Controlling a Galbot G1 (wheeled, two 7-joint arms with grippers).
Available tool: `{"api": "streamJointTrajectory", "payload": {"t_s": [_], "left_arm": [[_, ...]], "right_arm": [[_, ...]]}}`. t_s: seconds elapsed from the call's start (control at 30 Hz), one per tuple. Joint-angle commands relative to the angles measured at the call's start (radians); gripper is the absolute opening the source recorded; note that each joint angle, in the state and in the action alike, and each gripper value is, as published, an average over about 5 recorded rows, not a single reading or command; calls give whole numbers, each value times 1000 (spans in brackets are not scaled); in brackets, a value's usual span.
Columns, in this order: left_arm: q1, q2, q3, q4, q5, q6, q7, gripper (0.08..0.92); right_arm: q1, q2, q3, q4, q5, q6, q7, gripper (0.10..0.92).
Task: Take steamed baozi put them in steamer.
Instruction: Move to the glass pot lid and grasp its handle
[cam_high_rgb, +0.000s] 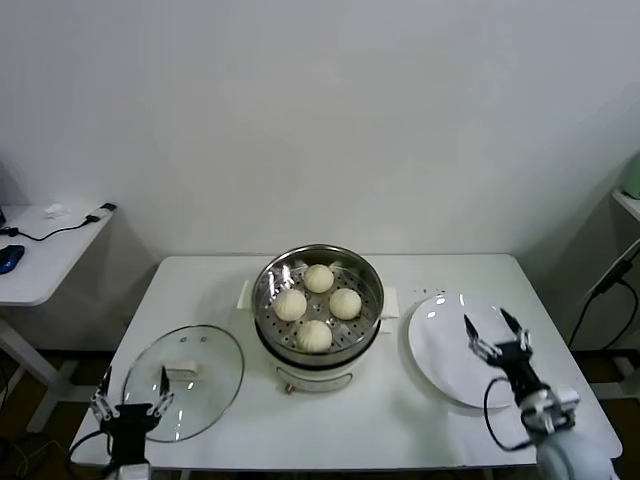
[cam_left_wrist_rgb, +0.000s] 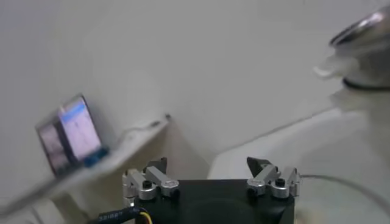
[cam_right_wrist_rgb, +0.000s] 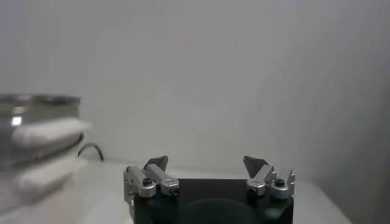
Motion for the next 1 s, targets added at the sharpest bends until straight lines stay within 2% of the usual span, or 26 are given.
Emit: {"api": "streamJointTrajectory", "payload": {"t_s": [0.03, 0.2, 0.37, 0.63, 0.8, 1.0], "left_arm": [[5, 108, -10, 241, 793, -143, -310, 823], [-45, 149, 6, 374, 956, -188, -320, 823], [-115, 129, 8, 409, 965, -194, -256, 823], [-200, 123, 4, 439, 966, -122, -118, 823], [-238, 132, 13, 469, 956, -72, -87, 823], [-277, 134, 16, 515, 959, -22, -87, 823]], "right_arm": [[-204, 141, 87, 21, -84, 90, 23, 823], [-197, 162, 77, 30, -101, 77, 26, 823], [-205, 180, 71, 39, -123, 76, 26, 823], [-224, 204, 72, 59, -129, 86, 24, 823], [-239, 215, 79, 81, -128, 91, 22, 823], [-246, 220, 93, 92, -127, 94, 22, 823]]}}
